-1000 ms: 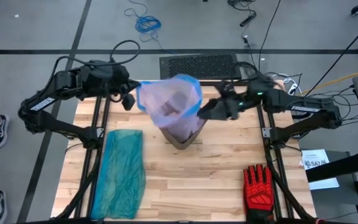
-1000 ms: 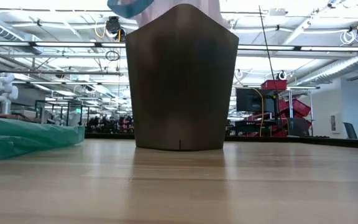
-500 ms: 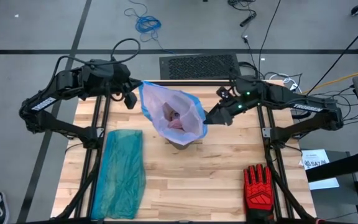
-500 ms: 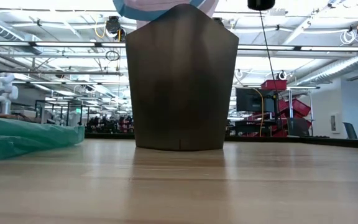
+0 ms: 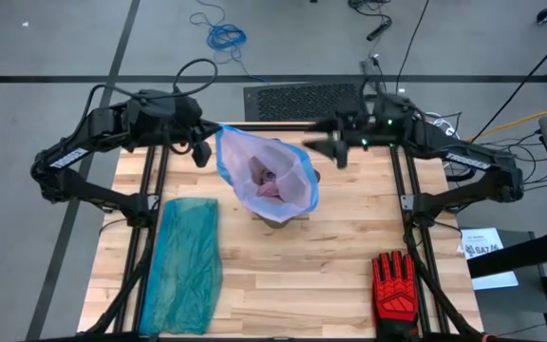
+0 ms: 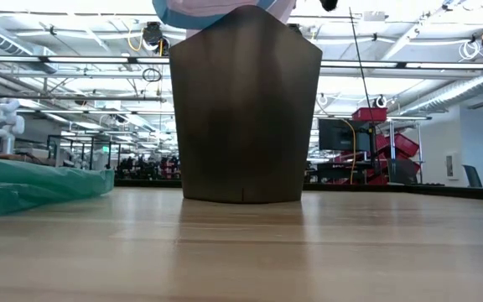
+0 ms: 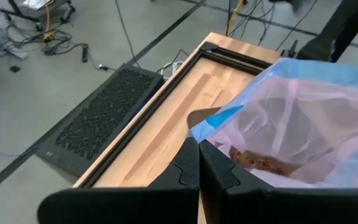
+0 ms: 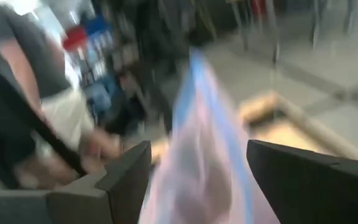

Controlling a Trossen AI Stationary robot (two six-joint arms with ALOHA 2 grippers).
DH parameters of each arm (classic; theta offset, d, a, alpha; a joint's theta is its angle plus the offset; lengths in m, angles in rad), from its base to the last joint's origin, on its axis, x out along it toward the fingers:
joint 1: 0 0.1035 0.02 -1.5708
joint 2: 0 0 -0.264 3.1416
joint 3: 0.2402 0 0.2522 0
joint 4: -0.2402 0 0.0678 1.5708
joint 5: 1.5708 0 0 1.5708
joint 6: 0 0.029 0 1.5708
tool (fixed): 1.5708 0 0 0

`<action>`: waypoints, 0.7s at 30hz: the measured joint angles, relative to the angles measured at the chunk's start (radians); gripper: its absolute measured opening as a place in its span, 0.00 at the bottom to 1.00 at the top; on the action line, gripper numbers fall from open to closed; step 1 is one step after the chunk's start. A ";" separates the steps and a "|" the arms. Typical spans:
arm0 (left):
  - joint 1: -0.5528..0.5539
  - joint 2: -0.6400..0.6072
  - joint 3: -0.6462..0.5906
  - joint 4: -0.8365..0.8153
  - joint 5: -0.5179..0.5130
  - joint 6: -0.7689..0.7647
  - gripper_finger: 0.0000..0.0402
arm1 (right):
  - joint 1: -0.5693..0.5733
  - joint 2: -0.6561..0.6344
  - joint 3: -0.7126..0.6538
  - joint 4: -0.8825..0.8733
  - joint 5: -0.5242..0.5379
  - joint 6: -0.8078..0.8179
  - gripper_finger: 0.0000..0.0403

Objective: Place trash/remove bag and relplace
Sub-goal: Close the trash bag

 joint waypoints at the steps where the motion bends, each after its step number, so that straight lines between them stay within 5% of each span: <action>1: 0.000 0.004 0.000 0.013 0.006 0.000 0.00 | -0.011 0.015 0.000 0.075 0.002 -0.008 0.64; 4: 0.000 0.020 0.000 0.039 0.019 -0.005 0.00 | -0.032 0.075 0.006 0.244 0.006 -0.035 0.63; 7: 0.000 0.040 0.000 0.078 0.051 -0.006 0.00 | -0.035 0.164 0.080 0.230 0.026 -0.107 0.59; 21: 0.000 0.137 0.000 0.126 0.090 0.004 0.00 | 0.062 0.578 0.772 -0.442 0.203 -0.466 0.42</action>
